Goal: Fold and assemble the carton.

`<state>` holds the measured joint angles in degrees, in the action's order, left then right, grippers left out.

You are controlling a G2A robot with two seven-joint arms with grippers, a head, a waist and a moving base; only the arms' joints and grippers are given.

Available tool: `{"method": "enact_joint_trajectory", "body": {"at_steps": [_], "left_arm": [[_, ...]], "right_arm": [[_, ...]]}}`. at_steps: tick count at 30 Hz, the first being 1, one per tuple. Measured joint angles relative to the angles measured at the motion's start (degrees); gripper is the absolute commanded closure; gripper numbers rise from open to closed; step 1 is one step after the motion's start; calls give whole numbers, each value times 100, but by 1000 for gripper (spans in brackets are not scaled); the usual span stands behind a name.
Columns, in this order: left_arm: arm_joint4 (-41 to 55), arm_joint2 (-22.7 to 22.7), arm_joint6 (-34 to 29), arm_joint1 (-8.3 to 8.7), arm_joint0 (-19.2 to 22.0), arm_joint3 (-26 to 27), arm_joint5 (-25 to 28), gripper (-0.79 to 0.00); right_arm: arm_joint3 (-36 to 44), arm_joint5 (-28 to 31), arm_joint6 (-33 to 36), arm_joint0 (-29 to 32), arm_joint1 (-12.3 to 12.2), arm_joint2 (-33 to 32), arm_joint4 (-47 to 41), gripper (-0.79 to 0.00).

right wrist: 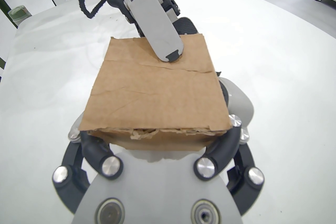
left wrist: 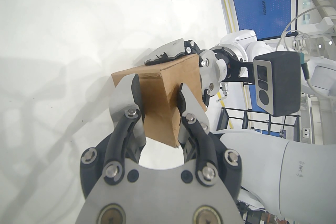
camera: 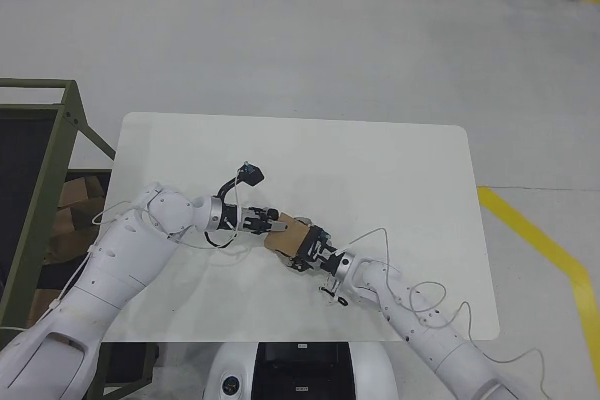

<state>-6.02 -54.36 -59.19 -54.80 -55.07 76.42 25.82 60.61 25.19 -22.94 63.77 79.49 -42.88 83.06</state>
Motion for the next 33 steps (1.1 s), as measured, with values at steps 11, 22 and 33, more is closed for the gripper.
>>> {"method": "enact_joint_trajectory", "body": {"at_steps": [11,22,33], "left_arm": [[-24,-16,1,-3,-7,35,2,-274],[-4,-119,24,21,-58,109,18,-283],[92,-519,125,125,-238,307,133,-277]], "right_arm": [[52,38,22,9,12,-21,12,-662],[122,96,-15,50,-1,-70,66,-542],[324,116,-41,144,-59,-208,161,-514]]}}
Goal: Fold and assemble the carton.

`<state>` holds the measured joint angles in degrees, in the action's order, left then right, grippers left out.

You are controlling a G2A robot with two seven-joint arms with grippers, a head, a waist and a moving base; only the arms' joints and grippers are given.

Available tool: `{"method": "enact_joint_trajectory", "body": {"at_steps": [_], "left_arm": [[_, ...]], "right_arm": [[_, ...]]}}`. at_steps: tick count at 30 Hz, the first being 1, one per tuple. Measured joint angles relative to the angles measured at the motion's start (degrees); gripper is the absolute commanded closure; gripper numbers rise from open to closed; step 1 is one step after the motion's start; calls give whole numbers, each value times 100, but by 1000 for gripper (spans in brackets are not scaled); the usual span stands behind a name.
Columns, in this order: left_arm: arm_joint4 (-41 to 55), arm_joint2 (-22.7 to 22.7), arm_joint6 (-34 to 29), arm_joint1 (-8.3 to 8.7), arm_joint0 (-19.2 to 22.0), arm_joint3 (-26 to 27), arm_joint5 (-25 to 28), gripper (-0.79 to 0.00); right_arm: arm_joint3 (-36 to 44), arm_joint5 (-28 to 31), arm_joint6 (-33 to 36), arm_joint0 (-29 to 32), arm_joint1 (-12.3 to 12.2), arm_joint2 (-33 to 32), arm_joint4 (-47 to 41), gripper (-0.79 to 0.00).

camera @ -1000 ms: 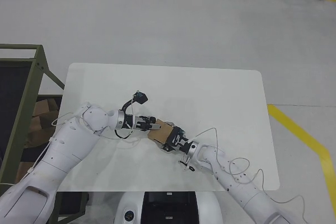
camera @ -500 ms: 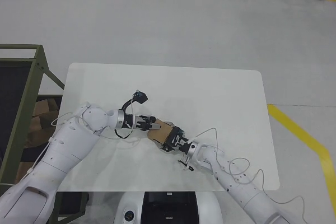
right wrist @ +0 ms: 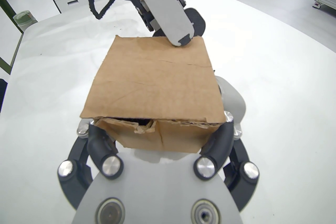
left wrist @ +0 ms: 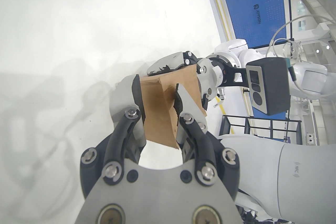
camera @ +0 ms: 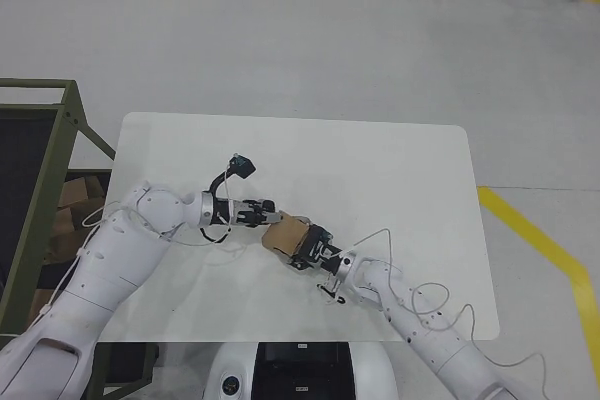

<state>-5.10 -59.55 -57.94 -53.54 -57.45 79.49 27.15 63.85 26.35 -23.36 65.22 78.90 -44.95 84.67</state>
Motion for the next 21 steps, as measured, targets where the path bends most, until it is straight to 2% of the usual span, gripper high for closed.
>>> {"method": "enact_joint_trajectory", "body": {"at_steps": [11,21], "left_arm": [[182,-699,27,188,-407,252,105,-271],[235,-1170,39,321,-851,568,270,-305]], "right_arm": [[528,-16,39,202,-135,-316,155,-496],[2292,98,619,728,-466,-1285,447,-453]]}}
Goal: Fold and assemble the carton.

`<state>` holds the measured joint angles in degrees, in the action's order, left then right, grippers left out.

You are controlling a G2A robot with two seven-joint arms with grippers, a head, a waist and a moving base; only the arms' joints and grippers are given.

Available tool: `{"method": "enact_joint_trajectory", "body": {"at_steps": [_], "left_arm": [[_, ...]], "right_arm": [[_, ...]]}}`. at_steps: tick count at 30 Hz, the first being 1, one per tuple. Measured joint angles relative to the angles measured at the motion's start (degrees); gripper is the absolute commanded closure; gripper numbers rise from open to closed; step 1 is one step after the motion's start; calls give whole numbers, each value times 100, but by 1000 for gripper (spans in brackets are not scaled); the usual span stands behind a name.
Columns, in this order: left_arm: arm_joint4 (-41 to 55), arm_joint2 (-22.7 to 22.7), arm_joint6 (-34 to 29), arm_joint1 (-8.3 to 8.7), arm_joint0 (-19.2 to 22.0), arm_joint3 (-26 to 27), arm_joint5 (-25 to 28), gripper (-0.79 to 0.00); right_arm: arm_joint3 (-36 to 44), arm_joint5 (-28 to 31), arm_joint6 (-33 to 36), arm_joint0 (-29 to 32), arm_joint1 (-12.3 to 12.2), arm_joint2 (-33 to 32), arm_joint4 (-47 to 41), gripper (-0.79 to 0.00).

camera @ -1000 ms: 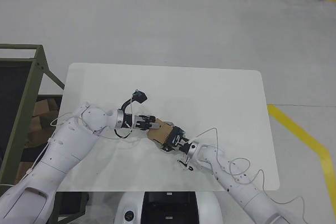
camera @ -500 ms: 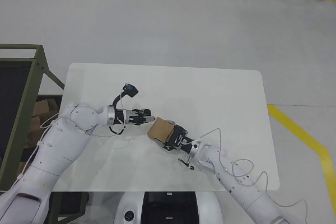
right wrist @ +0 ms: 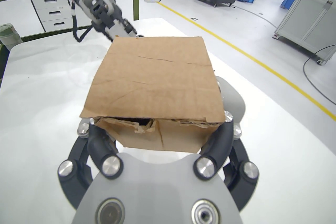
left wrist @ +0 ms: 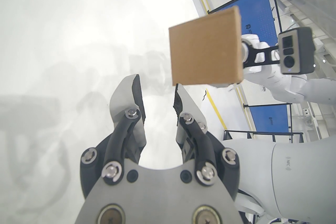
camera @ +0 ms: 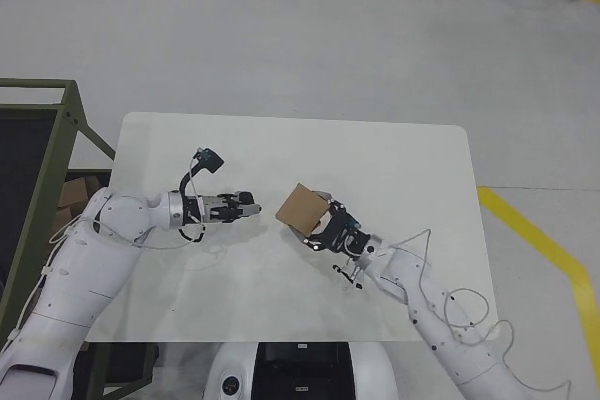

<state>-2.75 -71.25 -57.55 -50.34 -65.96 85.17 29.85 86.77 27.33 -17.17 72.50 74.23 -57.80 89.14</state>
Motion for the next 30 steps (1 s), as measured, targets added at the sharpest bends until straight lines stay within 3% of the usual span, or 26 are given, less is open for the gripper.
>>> {"method": "enact_joint_trajectory", "body": {"at_steps": [3,7,17,20,28,29,30], "left_arm": [[16,-124,28,33,-132,99,62,-256],[40,-234,20,65,-260,190,122,-286],[119,-255,-6,89,-341,159,244,-299],[132,-203,-30,85,-312,133,266,-280],[84,-4,-39,55,-179,116,220,-259],[79,14,-39,53,-167,115,212,-256],[72,36,-39,49,-152,115,202,-249]], "right_arm": [[593,104,287,152,-81,-306,19,-446],[1250,220,656,319,-148,-576,-28,-459],[2144,302,1091,637,-237,-841,-24,-606],[2366,315,1064,877,-277,-920,79,-539],[2706,316,952,1338,-368,-1140,316,-576],[2729,315,945,1360,-375,-1156,319,-563],[2754,315,933,1381,-382,-1175,319,-459]]}}
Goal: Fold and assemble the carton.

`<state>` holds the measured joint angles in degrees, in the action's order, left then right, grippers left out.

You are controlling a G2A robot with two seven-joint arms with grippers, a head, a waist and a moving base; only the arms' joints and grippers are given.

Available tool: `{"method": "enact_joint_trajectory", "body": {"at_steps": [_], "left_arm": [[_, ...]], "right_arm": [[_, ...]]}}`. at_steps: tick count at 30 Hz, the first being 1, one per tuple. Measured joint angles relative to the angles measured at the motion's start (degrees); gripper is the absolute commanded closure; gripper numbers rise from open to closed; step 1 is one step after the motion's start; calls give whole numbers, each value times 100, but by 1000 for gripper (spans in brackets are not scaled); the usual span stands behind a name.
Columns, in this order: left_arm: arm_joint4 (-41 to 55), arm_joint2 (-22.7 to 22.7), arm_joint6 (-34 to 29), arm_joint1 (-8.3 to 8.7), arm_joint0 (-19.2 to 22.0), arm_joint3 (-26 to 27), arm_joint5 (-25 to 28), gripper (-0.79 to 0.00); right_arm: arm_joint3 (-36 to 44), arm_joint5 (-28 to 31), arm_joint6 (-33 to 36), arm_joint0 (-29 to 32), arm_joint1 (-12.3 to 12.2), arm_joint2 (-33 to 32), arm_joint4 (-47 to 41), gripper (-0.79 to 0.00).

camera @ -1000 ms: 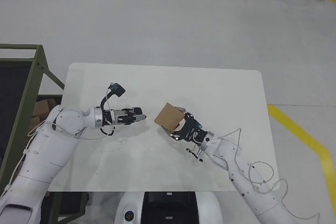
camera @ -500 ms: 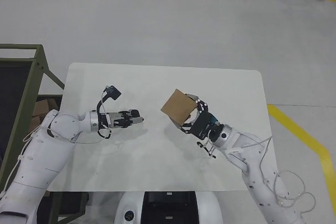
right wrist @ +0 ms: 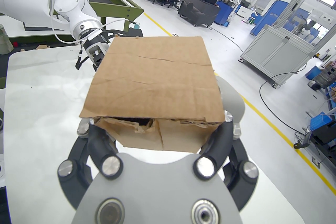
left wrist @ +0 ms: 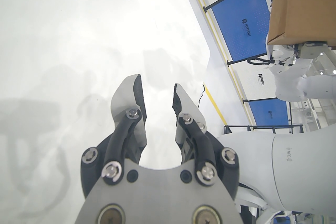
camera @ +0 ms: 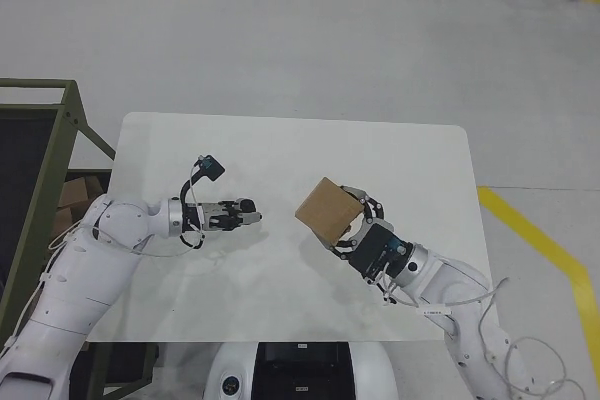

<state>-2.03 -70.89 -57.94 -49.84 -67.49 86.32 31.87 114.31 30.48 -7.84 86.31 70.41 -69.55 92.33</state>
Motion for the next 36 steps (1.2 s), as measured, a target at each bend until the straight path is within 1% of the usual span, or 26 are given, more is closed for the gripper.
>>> {"method": "enact_joint_trajectory", "body": {"at_steps": [1,2,4,6,7,8,9,12,16,17,18,19,26,29,33,36], "left_arm": [[-6,14,0,-2,10,-1,-5,-246],[-12,26,0,-3,19,-5,-13,-246],[-20,44,3,-5,36,-13,-28,-237],[-19,58,5,-5,46,-21,-37,-228],[-17,62,4,-5,50,-24,-40,-228],[-15,66,4,-5,54,-27,-41,-225],[-15,71,3,-5,59,-31,-44,-222],[-24,83,-8,-3,70,-32,-56,-228],[-6,94,4,-2,75,-36,-58,-277],[-4,96,7,-2,77,-36,-56,-357],[-3,99,12,-1,78,-35,-49,-742],[2,102,14,-1,77,-35,-43,-785],[29,114,-1,-1,75,-32,-27,-785],[28,114,-1,-1,75,-32,-28,-785],[28,114,-1,-1,75,-32,-28,-785],[28,114,-1,-1,75,-32,-28,-785]], "right_arm": [[13,3,-7,11,-5,-13,-1,-351],[22,9,-11,17,-10,-25,-6,-317],[47,13,-16,26,-20,-41,-21,-302],[71,15,-12,29,-28,-47,-32,-200],[76,18,5,30,-31,-50,-42,-166],[82,20,44,33,-34,-56,-60,-71],[90,19,104,38,-37,-64,-84,0],[94,15,127,40,-38,-67,-94,0],[93,15,123,39,-37,-67,-92,0],[93,15,123,39,-37,-67,-92,0],[93,15,123,39,-37,-67,-91,0],[93,15,123,39,-37,-67,-91,0],[101,-55,154,45,-36,-54,-116,0],[261,-142,145,-19,-35,-74,-199,0],[604,-158,160,-202,-33,-136,-409,0],[808,-157,344,-433,-22,-188,-720,0]]}}
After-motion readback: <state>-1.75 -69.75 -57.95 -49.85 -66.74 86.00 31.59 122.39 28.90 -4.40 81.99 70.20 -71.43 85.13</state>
